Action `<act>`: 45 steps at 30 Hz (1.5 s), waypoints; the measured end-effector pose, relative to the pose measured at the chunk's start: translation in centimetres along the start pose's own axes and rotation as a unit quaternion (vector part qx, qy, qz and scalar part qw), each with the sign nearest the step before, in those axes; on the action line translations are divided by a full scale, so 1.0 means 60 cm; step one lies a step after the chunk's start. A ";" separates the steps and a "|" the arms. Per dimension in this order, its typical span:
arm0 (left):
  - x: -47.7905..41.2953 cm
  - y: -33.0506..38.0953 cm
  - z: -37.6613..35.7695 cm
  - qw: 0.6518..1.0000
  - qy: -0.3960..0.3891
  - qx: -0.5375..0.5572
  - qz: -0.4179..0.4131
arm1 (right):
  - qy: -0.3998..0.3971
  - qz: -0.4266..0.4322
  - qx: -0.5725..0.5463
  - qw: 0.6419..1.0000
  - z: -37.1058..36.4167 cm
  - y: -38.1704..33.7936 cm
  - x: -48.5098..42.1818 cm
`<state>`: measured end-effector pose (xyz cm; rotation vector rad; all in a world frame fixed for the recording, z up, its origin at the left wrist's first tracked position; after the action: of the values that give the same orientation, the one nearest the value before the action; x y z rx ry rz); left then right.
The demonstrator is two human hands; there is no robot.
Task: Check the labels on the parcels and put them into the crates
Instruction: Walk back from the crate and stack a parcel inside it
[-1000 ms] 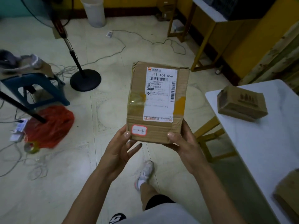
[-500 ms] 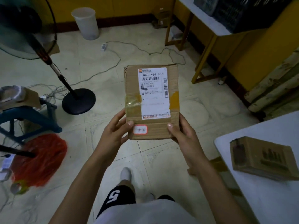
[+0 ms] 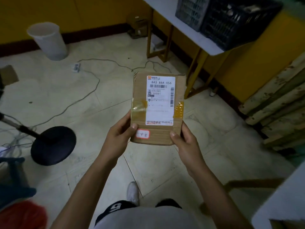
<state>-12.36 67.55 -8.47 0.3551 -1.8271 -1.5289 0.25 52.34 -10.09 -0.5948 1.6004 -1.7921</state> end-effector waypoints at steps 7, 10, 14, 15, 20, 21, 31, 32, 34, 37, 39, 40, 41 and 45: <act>-0.217 0.087 -0.040 0.998 -0.061 -0.024 -0.007 | 0.090 -0.004 -0.004 0.996 0.054 0.020 -0.182; -0.313 0.113 -0.087 0.996 -0.079 -0.031 -0.005 | 0.125 -0.007 0.011 0.992 0.105 0.041 -0.261; -0.452 0.161 -0.165 0.994 -0.097 -0.039 -0.010 | 0.158 -0.007 -0.003 0.987 0.185 0.072 -0.391; -0.488 0.178 -0.187 0.994 -0.096 -0.045 -0.014 | 0.164 -0.003 -0.009 0.986 0.206 0.076 -0.429; -0.654 0.264 -0.281 0.996 -0.064 -0.063 -0.009 | 0.183 0.019 -0.025 0.983 0.325 0.070 -0.601; -0.682 0.282 -0.299 0.996 -0.056 -0.070 -0.012 | 0.185 0.019 -0.017 0.982 0.350 0.066 -0.632; -0.926 0.410 -0.478 0.985 -0.078 -0.128 -0.083 | 0.253 0.053 0.007 0.966 0.535 0.081 -0.854; -0.954 0.421 -0.493 0.983 -0.078 -0.137 -0.093 | 0.263 0.055 0.016 0.963 0.548 0.085 -0.874; -1.013 0.443 -0.525 0.979 -0.086 -0.146 -0.109 | 0.283 0.064 0.036 0.956 0.573 0.091 -0.920; -1.104 0.490 -0.578 0.973 -0.118 -0.139 -0.141 | 0.323 0.073 0.077 0.940 0.620 0.091 -0.998; -1.162 0.535 -0.616 0.967 -0.151 -0.126 -0.164 | 0.358 0.071 0.091 0.927 0.656 0.086 -1.050; -1.190 0.558 -0.635 0.964 -0.170 -0.118 -0.170 | 0.379 0.072 0.090 0.918 0.674 0.081 -1.075; -1.216 0.580 -0.653 0.960 -0.187 -0.112 -0.178 | 0.399 0.080 0.086 0.909 0.691 0.072 -1.098; -1.307 0.687 -0.743 0.924 -0.305 -0.101 -0.209 | 0.464 0.137 0.060 0.873 0.768 0.022 -1.188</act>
<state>82.33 93.83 5.00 0.1829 -2.1132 -2.3038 81.90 72.25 1.85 0.6546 1.9849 -2.0435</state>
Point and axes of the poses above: each hand's wrist, its own x-axis away from the middle knuckle, its own z-axis out of the back of the hand, y = z × x, the point moved 8 cm from there along -x, towards the middle knuckle, and after that the axes turned 14 degrees about z, right-handed, at the moved point
